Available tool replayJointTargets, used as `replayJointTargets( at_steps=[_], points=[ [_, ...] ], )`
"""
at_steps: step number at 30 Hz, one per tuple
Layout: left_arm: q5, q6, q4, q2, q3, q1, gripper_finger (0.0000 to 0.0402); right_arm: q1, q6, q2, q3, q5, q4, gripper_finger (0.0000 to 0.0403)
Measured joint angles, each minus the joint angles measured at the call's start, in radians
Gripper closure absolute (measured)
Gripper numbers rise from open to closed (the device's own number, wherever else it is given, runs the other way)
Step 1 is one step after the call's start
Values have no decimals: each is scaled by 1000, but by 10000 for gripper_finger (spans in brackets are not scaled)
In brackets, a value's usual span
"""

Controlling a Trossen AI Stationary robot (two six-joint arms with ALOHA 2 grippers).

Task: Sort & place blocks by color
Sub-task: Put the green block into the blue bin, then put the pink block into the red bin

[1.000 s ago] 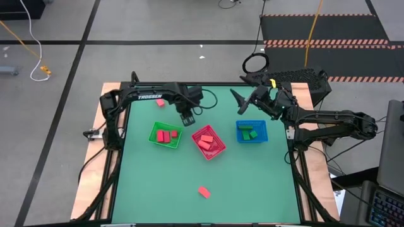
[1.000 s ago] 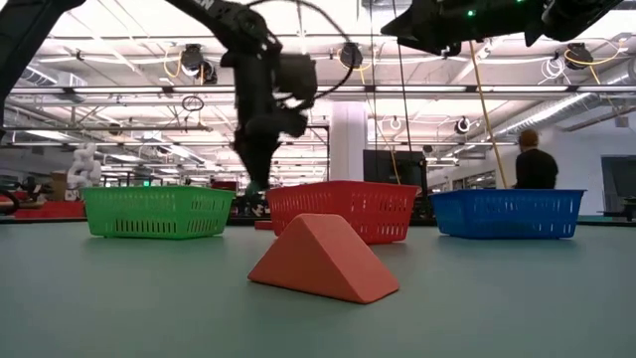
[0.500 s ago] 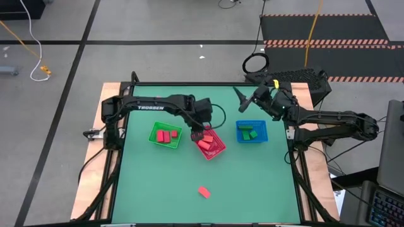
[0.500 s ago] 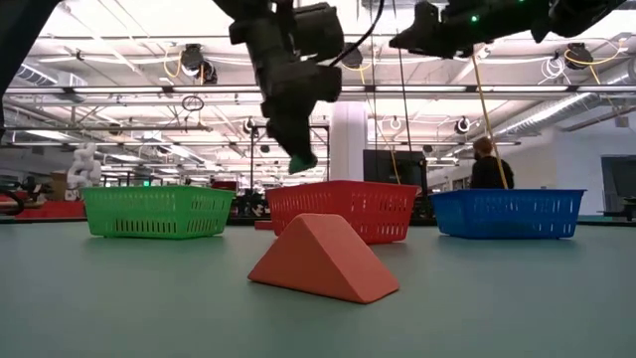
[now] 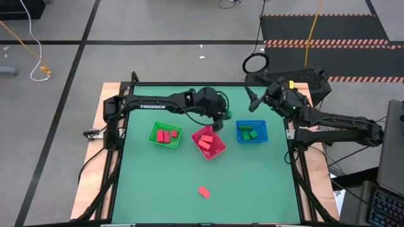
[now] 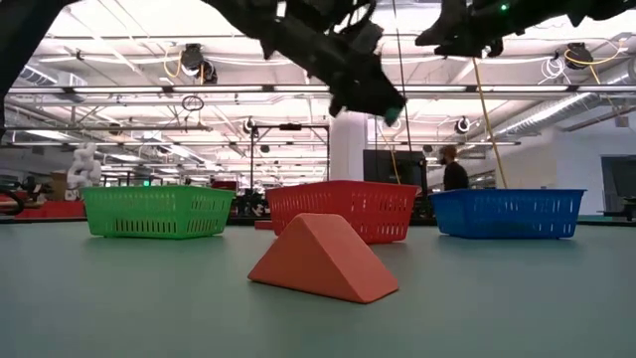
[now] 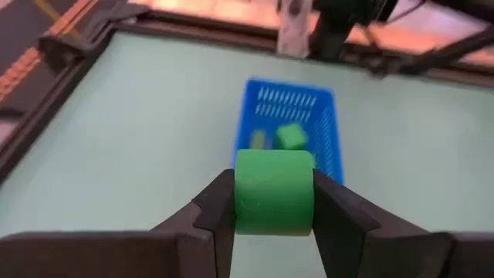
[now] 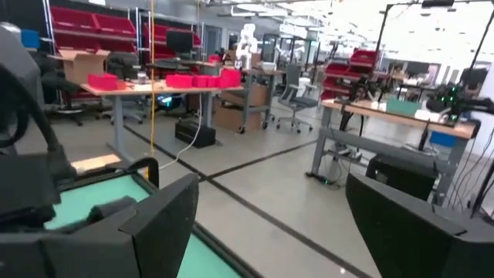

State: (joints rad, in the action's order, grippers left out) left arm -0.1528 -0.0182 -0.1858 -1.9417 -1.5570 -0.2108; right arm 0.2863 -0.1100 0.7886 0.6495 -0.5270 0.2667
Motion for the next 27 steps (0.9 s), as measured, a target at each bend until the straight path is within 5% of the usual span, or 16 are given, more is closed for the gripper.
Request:
replayJointTargets(
  at_steps=[11,18,27],
  points=[
    [-109,-102,419,-190,2,3,271,0,71,-66,0,0,-139,83],
    [-100,-119,442,-228,2,11,270,0,71,-71,0,3,-133,83],
    [-59,-168,442,-228,2,9,111,0,68,-71,0,3,-118,83]
  ],
)
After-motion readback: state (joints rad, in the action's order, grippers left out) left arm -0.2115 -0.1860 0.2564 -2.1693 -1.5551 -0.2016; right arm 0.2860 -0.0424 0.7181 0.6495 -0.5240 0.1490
